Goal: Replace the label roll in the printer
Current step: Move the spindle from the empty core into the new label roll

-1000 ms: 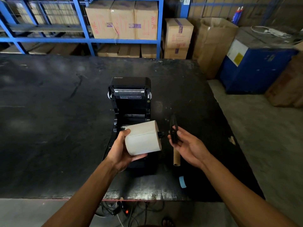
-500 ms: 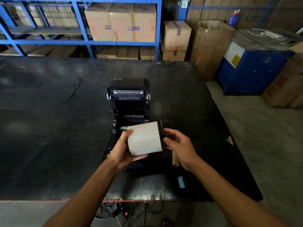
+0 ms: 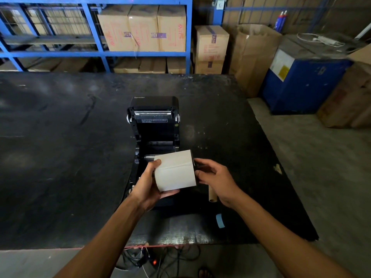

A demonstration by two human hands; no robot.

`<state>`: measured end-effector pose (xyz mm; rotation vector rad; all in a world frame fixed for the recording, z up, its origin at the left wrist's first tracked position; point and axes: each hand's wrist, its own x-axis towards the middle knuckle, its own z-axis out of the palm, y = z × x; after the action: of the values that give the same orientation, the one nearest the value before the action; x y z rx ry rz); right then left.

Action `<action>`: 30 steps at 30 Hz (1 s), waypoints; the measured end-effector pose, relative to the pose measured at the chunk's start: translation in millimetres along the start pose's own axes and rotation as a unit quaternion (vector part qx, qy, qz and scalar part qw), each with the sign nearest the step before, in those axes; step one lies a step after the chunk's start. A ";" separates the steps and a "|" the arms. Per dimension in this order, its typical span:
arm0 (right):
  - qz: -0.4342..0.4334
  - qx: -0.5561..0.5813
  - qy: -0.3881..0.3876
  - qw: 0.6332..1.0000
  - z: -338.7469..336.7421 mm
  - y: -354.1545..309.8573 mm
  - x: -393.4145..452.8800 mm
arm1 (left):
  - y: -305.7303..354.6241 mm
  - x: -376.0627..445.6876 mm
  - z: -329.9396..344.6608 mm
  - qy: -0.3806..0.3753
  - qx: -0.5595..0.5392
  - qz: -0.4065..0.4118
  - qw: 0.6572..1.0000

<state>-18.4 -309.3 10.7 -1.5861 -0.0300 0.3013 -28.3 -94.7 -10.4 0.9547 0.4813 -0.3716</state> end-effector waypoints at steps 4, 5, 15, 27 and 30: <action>0.009 0.001 0.005 1.000 2.7 -0.1 -1.8 | -1.1 -0.5 3.6 0.007 0.004 0.002 1.000; 0.017 0.008 0.009 1.000 4.2 -0.3 -2.7 | -1.2 0.0 4.7 0.010 0.010 0.004 1.000; 0.135 0.183 0.076 0.971 8.2 9.5 -5.4 | 3.8 -4.7 43.5 -0.005 0.177 0.092 0.980; 0.106 0.363 0.183 0.907 -41.0 17.6 -5.5 | -4.5 15.7 108.9 -0.056 0.283 0.064 0.955; 0.109 0.425 0.181 0.880 -60.4 22.1 -8.1 | -0.9 21.9 112.1 -0.107 0.274 0.012 0.956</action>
<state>-17.2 -370.9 -9.2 -0.7393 0.5138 0.1479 14.8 -191.7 31.7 1.4363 0.1634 -0.5973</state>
